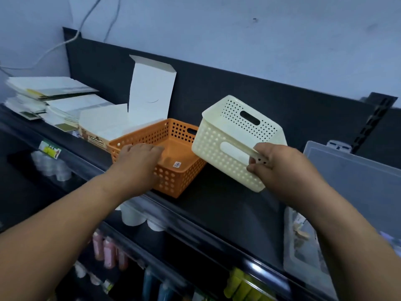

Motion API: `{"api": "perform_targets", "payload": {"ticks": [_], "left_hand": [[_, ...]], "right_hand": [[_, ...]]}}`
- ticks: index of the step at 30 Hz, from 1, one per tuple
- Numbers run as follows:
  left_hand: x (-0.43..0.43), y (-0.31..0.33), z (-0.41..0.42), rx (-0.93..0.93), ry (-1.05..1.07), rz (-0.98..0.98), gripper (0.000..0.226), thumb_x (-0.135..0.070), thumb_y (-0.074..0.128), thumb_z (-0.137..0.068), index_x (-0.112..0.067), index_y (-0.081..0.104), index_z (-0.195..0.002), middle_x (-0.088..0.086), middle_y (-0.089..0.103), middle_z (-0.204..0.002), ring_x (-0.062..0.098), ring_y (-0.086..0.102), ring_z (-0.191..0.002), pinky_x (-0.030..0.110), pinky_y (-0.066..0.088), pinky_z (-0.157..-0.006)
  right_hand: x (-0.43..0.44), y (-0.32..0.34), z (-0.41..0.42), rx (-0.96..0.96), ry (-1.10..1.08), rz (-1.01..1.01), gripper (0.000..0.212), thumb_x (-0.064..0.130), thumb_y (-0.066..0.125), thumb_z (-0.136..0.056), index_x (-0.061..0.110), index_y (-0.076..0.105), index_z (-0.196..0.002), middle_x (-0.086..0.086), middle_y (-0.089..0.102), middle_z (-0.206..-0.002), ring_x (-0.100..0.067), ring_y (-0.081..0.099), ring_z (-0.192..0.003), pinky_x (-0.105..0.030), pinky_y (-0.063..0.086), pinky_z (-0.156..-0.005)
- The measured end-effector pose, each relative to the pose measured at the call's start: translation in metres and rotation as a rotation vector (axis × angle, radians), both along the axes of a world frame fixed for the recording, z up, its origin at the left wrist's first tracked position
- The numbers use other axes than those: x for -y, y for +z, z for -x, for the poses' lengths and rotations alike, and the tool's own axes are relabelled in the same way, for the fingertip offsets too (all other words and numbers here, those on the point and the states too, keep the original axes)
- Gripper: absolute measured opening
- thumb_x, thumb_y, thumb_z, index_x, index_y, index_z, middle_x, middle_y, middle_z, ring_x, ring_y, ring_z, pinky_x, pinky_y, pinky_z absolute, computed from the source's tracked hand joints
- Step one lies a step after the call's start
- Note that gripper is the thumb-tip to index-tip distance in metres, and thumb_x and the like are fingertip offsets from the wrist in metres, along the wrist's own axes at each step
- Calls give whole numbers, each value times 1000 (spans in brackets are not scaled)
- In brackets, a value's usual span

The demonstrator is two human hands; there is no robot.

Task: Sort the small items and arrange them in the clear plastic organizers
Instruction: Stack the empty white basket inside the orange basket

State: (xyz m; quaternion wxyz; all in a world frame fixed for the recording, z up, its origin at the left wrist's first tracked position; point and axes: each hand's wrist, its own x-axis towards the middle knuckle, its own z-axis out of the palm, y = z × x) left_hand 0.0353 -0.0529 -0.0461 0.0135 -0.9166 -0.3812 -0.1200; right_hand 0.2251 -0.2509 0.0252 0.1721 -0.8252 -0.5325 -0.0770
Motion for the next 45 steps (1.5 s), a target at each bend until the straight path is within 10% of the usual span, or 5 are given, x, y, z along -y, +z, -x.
{"api": "perform_targets", "payload": {"ticks": [26,35,45], "left_hand": [[-117,18,90,178,-254,274,102,-29,69,-83,-37,-8,-150,-1,16,-156,19,51,-116,27,38,-83],[-128,-4,76,106,-383,280,61,-31,63,-88,-34,34,-142,-8,27,-150,14,40,-130,27,34,-104],[-103,-17,53,174,-488,113,28,-22,51,-95,-21,55,-123,-3,35,-146,17,50,-117,31,46,-94]], "right_hand": [[-164,-45,108,85,-10,178,17,25,50,-95,20,47,-79,4,55,-73,-24,53,-73,-29,34,-53],[-158,-56,120,-162,-58,322,33,59,47,-92,29,59,-99,5,62,-95,-15,56,-88,-31,47,-69],[-125,-72,96,88,-124,232,14,16,58,-82,30,56,-82,5,62,-81,-17,53,-84,-30,49,-70]]}}
